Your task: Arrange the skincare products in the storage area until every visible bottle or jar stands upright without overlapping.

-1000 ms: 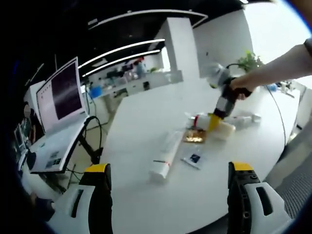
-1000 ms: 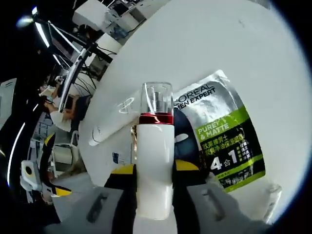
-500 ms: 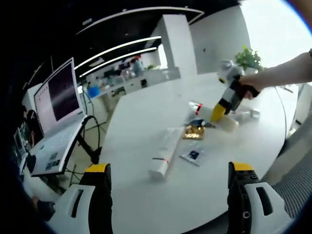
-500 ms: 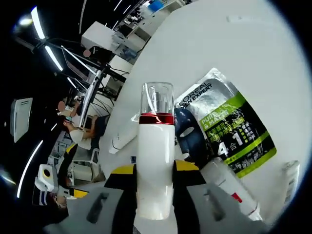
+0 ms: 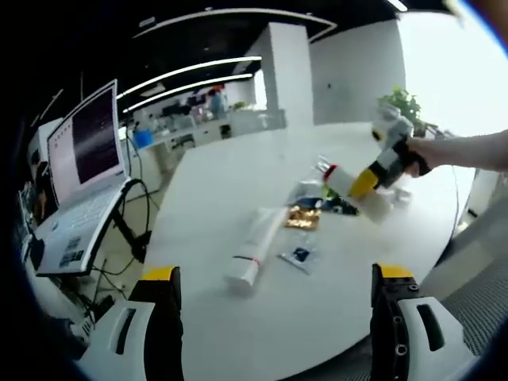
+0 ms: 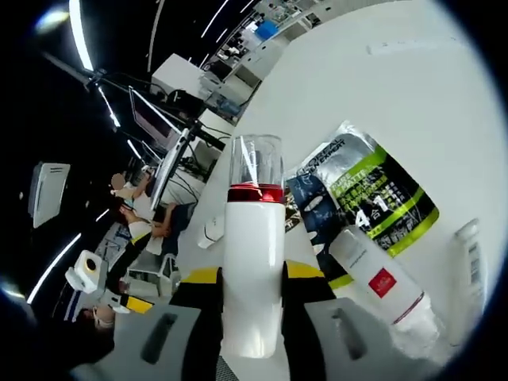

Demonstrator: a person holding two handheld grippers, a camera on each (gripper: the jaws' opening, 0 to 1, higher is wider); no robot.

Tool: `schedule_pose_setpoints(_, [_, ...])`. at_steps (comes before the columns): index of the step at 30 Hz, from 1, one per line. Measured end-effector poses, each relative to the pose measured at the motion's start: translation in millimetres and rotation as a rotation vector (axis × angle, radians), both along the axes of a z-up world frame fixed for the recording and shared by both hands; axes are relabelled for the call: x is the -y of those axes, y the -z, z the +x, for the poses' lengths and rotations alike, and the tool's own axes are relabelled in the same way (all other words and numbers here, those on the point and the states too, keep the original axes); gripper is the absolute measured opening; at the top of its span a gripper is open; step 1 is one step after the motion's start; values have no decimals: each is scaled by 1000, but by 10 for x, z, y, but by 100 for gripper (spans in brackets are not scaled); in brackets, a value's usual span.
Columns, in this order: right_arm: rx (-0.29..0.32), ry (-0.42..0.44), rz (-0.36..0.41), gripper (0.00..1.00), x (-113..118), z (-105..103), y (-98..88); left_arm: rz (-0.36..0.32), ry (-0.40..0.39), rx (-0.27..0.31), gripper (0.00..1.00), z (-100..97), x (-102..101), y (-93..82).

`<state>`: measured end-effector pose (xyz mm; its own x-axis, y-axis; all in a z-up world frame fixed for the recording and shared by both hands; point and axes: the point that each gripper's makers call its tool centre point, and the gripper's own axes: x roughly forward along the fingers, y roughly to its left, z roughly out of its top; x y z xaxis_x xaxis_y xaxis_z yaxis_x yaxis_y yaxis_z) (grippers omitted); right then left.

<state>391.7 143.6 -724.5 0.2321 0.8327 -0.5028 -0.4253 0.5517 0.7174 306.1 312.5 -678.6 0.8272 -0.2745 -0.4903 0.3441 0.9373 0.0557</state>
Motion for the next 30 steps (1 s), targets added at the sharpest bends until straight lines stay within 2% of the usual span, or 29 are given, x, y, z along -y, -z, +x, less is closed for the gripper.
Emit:
schedule_pose_setpoints(3, [5, 10, 32, 26, 18, -29, -36, -82, 14, -4, 97, 31, 62, -111])
schedule_pose_setpoints(6, [10, 21, 47, 26, 47, -67, -68, -123, 27, 6, 97, 109, 95, -203])
schedule_pose_setpoints(12, [28, 44, 68, 26, 99, -113, -133, -152, 94, -18, 97, 247, 223, -216])
schedule_pose_setpoints(15, [53, 35, 78, 26, 116, -154, -173, -205, 137, -28, 97, 317, 370, -248])
schedule_pose_setpoints(16, [53, 33, 80, 26, 117, -162, -176, -259, 157, -36, 97, 333, 461, -286])
schedule_pose_setpoints(17, [52, 34, 86, 26, 124, -182, -185, -277, 158, -38, 97, 340, 482, -301])
schedule_pose_setpoints(18, [52, 38, 87, 26, 135, -197, -191, -340, 173, -34, 97, 371, 569, -371])
schedule_pose_setpoints(20, [63, 42, 84, 26, 150, -214, -201, -342, 197, -12, 97, 428, 638, -417])
schedule_pose_setpoints(22, [65, 45, 86, 26, 166, -234, -217, -353, 206, -21, 97, 476, 704, -423])
schedule_pose_setpoints(26, [91, 46, 106, 26, 182, -285, -304, -448, 254, -36, 96, 530, 922, -495])
schedule_pose_setpoints(30, [104, 46, 120, 26, 190, -334, -374, -501, 286, -59, 93, 579, 1069, -479])
